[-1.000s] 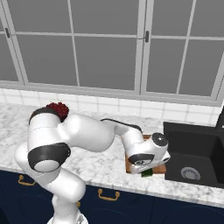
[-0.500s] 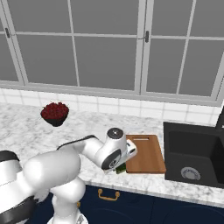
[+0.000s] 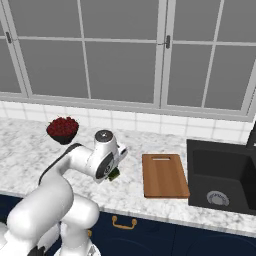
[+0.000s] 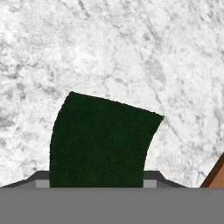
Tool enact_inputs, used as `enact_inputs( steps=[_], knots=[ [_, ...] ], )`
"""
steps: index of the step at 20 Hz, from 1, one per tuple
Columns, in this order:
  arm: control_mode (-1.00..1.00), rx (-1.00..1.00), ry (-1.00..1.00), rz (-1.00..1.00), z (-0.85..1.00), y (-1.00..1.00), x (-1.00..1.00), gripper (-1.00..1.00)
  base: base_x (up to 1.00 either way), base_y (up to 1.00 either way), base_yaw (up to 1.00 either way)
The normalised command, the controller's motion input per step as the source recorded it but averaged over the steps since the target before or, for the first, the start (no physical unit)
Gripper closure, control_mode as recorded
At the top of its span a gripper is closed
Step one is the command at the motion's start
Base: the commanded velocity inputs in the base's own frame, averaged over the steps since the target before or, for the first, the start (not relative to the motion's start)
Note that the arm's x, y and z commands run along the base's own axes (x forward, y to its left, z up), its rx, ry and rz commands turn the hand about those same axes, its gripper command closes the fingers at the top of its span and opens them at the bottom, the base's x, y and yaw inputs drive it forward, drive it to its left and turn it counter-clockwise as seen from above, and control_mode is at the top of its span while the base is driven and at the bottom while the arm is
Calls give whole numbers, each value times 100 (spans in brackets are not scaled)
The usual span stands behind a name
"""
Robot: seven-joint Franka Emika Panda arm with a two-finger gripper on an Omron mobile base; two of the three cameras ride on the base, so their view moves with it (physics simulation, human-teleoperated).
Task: Pick up the sponge from the counter and clean the cutting board by briefly scrubbing or pressing down on the cutting board. Once finished, release the sponge.
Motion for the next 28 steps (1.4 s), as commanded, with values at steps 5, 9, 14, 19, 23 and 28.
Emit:
enact_inputs(
  steps=[5, 9, 14, 19, 23, 28],
  knots=[
    [-100, 4, 16, 41, -14, 75, 82, 100, 0, 0, 0],
    [-100, -3, -3, 2, -43, 60, 26, -100, 0, 0, 0],
    [-100, -2, -3, -1, -1, -7, 47, -100, 0, 0, 0],
    [-100, 4, -8, -12, 1, -6, 0, -100, 0, 0, 0],
    [-100, 12, -4, -1, 28, -7, -23, -100, 0, 0, 0],
    [-100, 22, -9, -10, 83, 0, -65, -100, 0, 0, 0]
  ],
)
